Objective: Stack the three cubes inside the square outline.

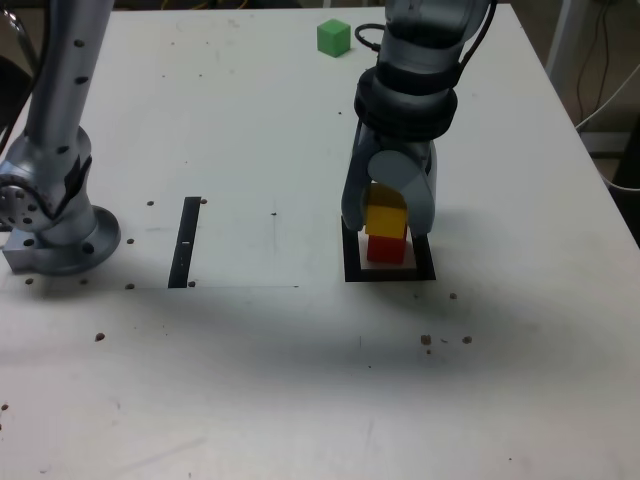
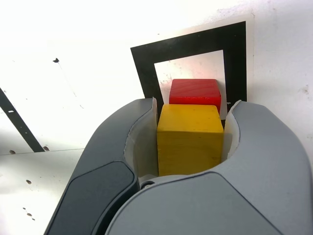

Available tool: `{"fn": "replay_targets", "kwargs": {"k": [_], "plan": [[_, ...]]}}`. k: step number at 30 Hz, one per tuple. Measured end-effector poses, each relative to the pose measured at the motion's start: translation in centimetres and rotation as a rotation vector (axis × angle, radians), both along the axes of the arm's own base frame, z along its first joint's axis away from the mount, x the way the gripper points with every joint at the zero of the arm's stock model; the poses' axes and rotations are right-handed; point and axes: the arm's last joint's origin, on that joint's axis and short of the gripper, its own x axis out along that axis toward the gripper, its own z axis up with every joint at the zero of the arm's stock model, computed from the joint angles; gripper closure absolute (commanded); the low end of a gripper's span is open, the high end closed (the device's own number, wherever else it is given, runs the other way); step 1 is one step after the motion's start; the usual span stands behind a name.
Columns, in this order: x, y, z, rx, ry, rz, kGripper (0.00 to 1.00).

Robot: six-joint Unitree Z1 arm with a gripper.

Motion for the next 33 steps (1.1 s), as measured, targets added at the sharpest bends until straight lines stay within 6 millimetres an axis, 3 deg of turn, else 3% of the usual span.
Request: {"fn": "replay_targets", "kwargs": {"k": [3, 5, 13, 21, 25, 33], "plan": [[0.3, 0.1, -0.6, 0.0, 0.013, -0.005, 0.06], [0.3, 0.1, -0.6, 0.0, 0.015, -0.005, 0.01], [-0.4, 0.3, 0.3, 0.016, 0.007, -0.007, 0.0], [-3.2, 1.4, 4.3, 0.081, -0.047, -0.011, 0.0], [-5.3, 4.3, 7.1, 0.083, -0.1, -0.001, 0.0], [-6.4, 12.6, 8.1, 0.066, -0.109, 0.115, 0.0]]}}
